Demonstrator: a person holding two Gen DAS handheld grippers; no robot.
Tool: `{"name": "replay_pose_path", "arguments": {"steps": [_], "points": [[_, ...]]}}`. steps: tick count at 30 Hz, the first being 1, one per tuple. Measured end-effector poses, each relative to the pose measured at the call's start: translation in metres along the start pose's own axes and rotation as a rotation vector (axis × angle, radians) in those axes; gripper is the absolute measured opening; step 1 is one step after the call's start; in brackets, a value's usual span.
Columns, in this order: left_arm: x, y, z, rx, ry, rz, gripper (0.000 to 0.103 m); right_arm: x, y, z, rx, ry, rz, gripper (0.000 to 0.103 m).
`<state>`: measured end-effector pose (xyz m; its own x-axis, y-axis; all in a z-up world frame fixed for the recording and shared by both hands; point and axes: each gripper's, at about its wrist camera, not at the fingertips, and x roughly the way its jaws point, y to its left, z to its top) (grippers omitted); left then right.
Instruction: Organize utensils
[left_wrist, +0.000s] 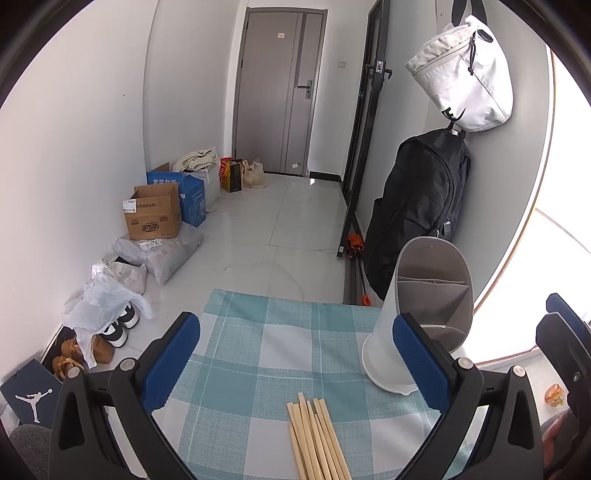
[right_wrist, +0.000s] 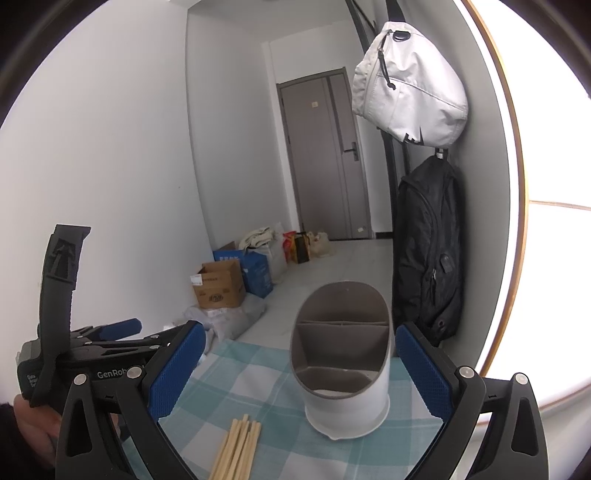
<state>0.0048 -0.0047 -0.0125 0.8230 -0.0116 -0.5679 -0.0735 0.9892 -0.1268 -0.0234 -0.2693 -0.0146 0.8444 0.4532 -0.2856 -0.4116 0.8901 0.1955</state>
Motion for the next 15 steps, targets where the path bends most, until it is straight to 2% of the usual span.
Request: {"name": "replay_pose_path", "arguments": {"steps": [15], "points": [[0.0020, -0.0005, 0.0007, 0.000, 0.010, -0.003, 0.101, 0.0003, 0.0004, -0.0009, -0.001, 0.000, 0.003, 0.103]]}}
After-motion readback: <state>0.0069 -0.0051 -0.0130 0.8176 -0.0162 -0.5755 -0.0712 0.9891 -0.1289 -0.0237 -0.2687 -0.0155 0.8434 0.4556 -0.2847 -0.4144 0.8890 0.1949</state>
